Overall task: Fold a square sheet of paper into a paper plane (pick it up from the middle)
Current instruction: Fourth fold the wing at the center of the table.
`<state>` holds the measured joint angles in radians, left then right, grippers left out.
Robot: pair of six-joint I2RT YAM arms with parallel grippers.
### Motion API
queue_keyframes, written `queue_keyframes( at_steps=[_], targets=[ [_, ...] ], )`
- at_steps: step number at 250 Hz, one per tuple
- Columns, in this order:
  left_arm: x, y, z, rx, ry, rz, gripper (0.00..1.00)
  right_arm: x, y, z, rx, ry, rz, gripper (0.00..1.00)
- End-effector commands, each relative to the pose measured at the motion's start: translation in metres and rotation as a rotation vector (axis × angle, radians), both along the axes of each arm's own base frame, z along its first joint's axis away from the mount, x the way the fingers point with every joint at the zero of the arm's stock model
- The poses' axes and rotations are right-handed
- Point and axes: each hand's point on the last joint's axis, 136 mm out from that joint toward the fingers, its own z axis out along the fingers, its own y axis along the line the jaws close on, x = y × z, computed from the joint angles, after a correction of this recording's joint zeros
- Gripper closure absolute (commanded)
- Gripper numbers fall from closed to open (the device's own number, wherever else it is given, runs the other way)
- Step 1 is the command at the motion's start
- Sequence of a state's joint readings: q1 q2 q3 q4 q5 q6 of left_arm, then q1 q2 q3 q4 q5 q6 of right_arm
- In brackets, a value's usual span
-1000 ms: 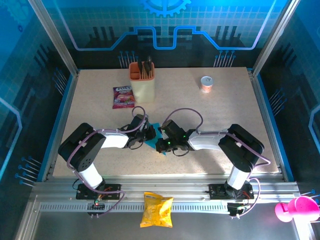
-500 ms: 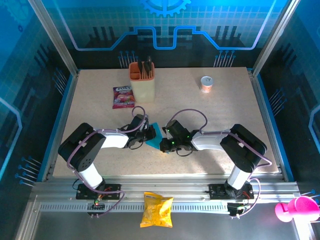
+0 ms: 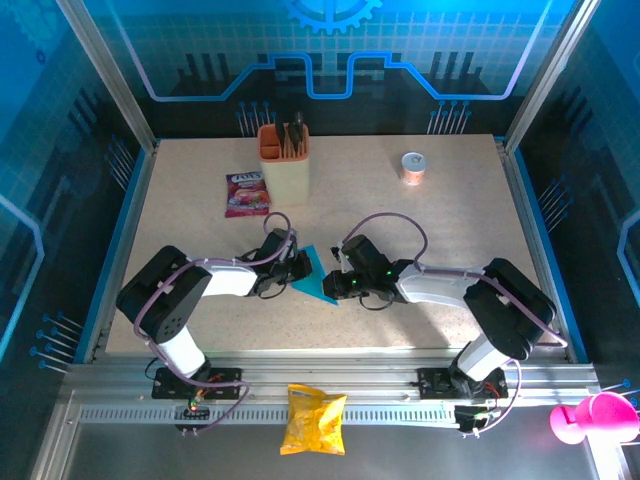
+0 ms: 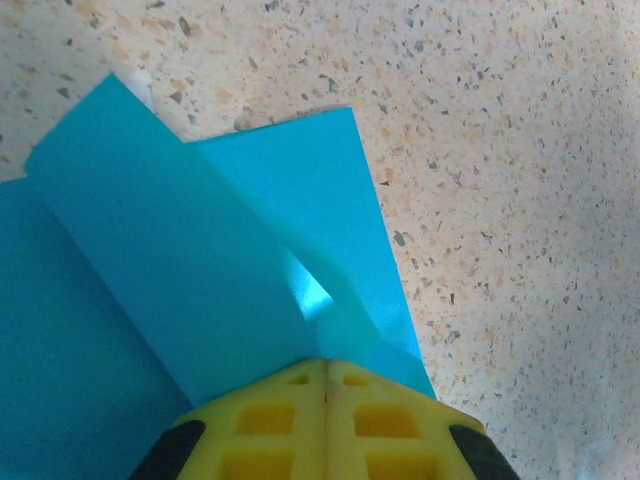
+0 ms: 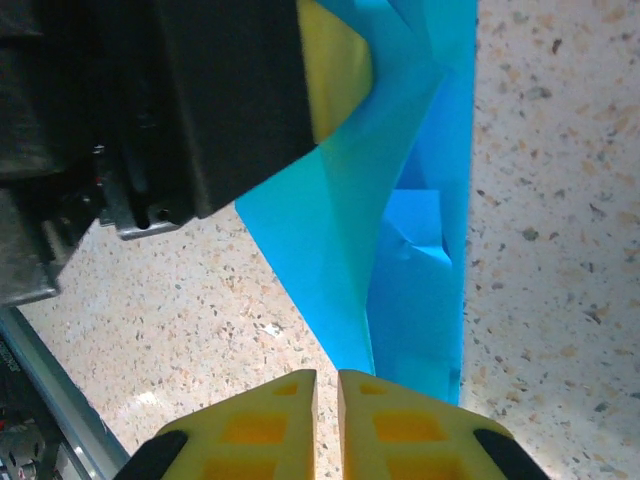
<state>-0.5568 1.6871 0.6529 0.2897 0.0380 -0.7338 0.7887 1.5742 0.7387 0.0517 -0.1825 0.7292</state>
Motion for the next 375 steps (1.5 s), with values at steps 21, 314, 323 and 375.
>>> queue_keyframes(
  at_steps=[21,314,323,375],
  targets=[
    [-0.014,0.015,-0.018,0.084,0.069,0.016,1.00,-0.007,0.001,0.001,-0.018,-0.022,0.043,0.91],
    [-0.014,0.016,-0.021,0.097,0.075,0.014,1.00,-0.001,-0.006,-0.041,-0.050,0.059,0.021,1.00],
    [-0.013,0.016,-0.020,0.095,0.074,0.013,1.00,-0.001,-0.007,-0.042,-0.051,0.059,0.019,1.00],
    [-0.013,0.016,-0.020,0.094,0.073,0.011,1.00,-0.002,-0.013,-0.047,-0.058,0.073,0.007,1.00]
  ],
)
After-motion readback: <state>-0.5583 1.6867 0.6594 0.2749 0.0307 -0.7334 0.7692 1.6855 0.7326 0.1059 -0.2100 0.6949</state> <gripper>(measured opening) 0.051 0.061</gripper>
